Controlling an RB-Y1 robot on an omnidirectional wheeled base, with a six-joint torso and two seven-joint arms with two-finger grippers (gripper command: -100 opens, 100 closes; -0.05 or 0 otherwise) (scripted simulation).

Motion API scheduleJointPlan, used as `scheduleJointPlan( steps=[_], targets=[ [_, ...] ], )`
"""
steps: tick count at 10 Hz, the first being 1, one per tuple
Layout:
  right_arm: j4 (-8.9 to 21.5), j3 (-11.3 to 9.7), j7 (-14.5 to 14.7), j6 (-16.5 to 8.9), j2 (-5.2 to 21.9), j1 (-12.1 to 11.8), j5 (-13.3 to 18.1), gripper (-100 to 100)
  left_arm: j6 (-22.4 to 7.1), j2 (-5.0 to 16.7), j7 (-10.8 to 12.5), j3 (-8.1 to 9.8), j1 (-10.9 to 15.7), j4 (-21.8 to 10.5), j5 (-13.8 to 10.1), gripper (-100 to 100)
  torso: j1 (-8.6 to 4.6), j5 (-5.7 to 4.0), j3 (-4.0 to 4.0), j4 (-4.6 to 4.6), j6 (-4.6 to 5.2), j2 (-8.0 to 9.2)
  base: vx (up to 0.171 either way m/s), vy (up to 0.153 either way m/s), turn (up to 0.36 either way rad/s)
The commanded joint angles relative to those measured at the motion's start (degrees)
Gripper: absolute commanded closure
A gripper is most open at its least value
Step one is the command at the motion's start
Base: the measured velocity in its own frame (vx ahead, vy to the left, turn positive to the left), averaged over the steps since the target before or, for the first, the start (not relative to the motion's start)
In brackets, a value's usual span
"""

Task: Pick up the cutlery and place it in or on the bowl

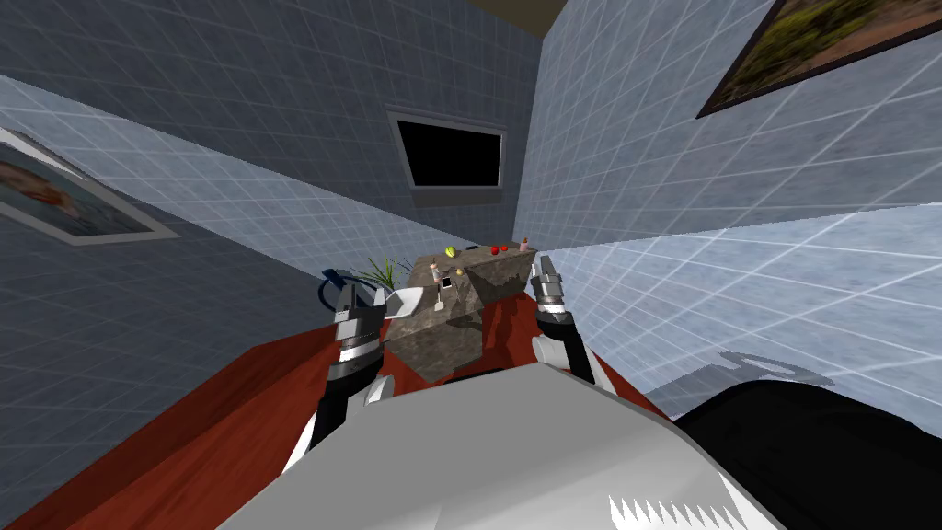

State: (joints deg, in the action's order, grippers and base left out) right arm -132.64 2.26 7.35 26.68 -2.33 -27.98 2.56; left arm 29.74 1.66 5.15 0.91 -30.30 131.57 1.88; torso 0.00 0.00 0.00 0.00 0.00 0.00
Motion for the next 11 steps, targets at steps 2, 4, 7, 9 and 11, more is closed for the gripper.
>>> scheduleJointPlan(
  steps=[2, 4, 7, 9, 11],
  targets=[
    [0.0, 0.0, 0.0, 0.0, 0.0, 0.0, 0.0, 0, -2.1, 4.1, -0.1, 0.94, -1.0, -1.4, -0.4, -100, -0.09, -0.01, -0.01, 0.00, 0.02, -0.01, 0.010, -0.046, -0.111],
    [0.0, 0.0, 0.0, 0.0, 0.0, 0.0, 0.0, 0, -4.2, 7.4, -0.3, 1.98, -2.0, -2.7, -0.9, -100, -0.22, -0.05, -0.03, -0.01, 0.01, -0.05, 0.018, -0.069, -0.104],
    [0.0, 0.0, 0.0, 0.0, 0.0, 0.0, 0.0, 0, -8.3, 12.4, -0.5, 4.17, -4.1, -5.1, -1.9, -100, -0.30, -0.07, -0.04, -0.02, 0.01, -0.07, 0.029, -0.085, -0.142],
    [0.0, 0.0, 0.0, 0.0, 0.0, 0.0, 0.0, 0, -9.8, 15.0, -0.6, 5.03, -4.9, -6.0, -2.3, -100, -0.28, -0.07, -0.07, -0.03, -0.01, -0.11, 0.029, -0.073, -0.070],
    [0.0, 0.0, 0.0, 0.0, 0.0, 0.0, 0.0, 0, -13.0, 18.6, -0.8, 6.89, -6.7, -8.0, -3.0, -100, -0.30, -0.07, -0.05, -0.02, 0.01, -0.09, 0.035, -0.100, -0.186]
  ],
)
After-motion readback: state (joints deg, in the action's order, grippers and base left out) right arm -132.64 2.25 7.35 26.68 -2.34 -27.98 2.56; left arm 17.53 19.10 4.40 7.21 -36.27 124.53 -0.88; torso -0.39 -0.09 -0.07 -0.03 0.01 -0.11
